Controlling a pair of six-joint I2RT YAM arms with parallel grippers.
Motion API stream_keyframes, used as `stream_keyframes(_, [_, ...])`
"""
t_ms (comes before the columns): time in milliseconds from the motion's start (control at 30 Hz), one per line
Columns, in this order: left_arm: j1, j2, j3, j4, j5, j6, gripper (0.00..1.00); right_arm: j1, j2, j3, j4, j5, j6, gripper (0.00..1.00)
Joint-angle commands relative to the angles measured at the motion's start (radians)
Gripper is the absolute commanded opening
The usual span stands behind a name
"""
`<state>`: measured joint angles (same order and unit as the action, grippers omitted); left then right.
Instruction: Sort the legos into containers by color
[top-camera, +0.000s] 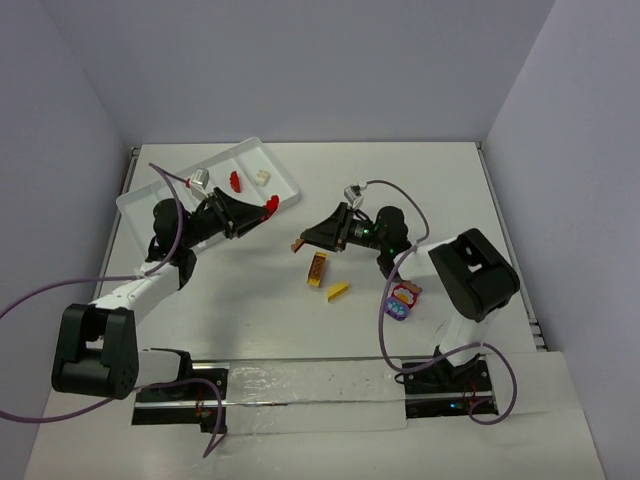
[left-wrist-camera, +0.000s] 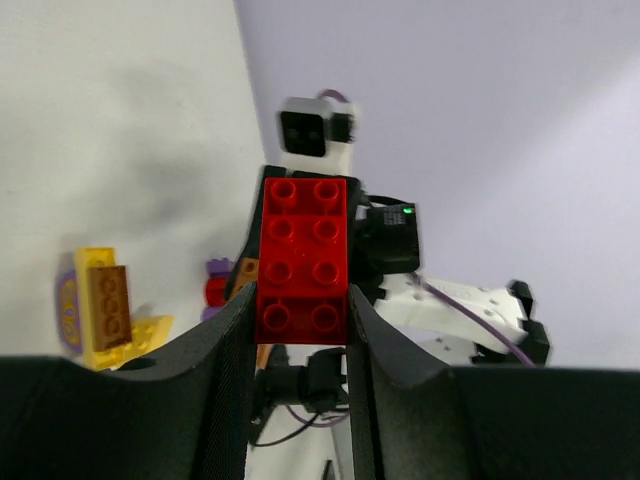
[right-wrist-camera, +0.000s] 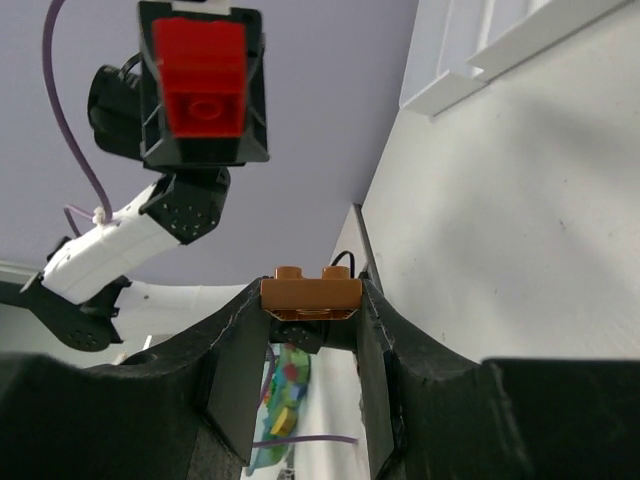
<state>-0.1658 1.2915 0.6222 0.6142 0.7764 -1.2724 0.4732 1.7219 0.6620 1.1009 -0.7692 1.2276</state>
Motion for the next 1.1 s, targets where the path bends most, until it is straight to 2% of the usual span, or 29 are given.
stream_keyframes(0, [0.012, -0.024, 0.202, -0.392, -0.193, 0.233, 0.0, -0.009, -0.181, 0.056, -0.537, 0.176, -0.299, 0.0])
stream_keyframes(33, [0.012, -0.009, 0.271, -0.552, -0.252, 0.303, 0.0, -0.007, -0.21, 0.086, -0.703, 0.254, -0.385, 0.0])
stream_keyframes(100, [0.012, 0.044, 0.399, -0.773, -0.402, 0.397, 0.0, -0.008, -0.275, 0.11, -0.871, 0.332, -0.477, 0.0])
stream_keyframes(133, [0.012, 0.055, 0.424, -0.81, -0.432, 0.415, 0.0, -0.008, -0.303, 0.117, -0.9, 0.367, -0.493, 0.0])
stream_keyframes(200, [0.011, 0.139, 0.536, -0.911, -0.58, 0.484, 0.0, -0.007, -0.366, 0.13, -1.013, 0.451, -0.559, 0.0])
stream_keyframes(367, [0.011, 0.304, 0.687, -1.02, -0.749, 0.554, 0.0, -0.007, -0.478, 0.118, -1.089, 0.536, -0.595, 0.0])
stream_keyframes(500, [0.008, 0.446, 0.818, -1.063, -0.815, 0.607, 0.0, -0.007, -0.526, 0.107, -1.143, 0.581, -0.616, 0.0])
stream_keyframes(800, [0.005, 0.615, 0.921, -1.065, -0.81, 0.646, 0.01, -0.007, -0.548, 0.115, -1.193, 0.614, -0.638, 0.0])
stream_keyframes(900, [0.003, 0.674, 0.993, -1.15, -0.836, 0.659, 0.12, -0.007, -0.539, 0.123, -1.193, 0.607, -0.636, 0.0])
stream_keyframes(933, [0.001, 0.681, 1.009, -1.158, -0.835, 0.662, 0.26, -0.007, -0.538, 0.125, -1.197, 0.608, -0.638, 0.0])
stream_keyframes(1000, [-0.002, 0.682, 1.017, -1.16, -0.832, 0.665, 0.43, -0.007, -0.538, 0.128, -1.2, 0.61, -0.641, 0.0])
stream_keyframes(1033, [-0.006, 0.673, 1.01, -1.153, -0.827, 0.668, 0.6, -0.007, -0.538, 0.13, -1.204, 0.612, -0.643, 0.0])
stream_keyframes(1067, [-0.009, 0.663, 1.002, -1.145, -0.822, 0.67, 0.74, -0.007, -0.539, 0.131, -1.208, 0.614, -0.646, 0.0])
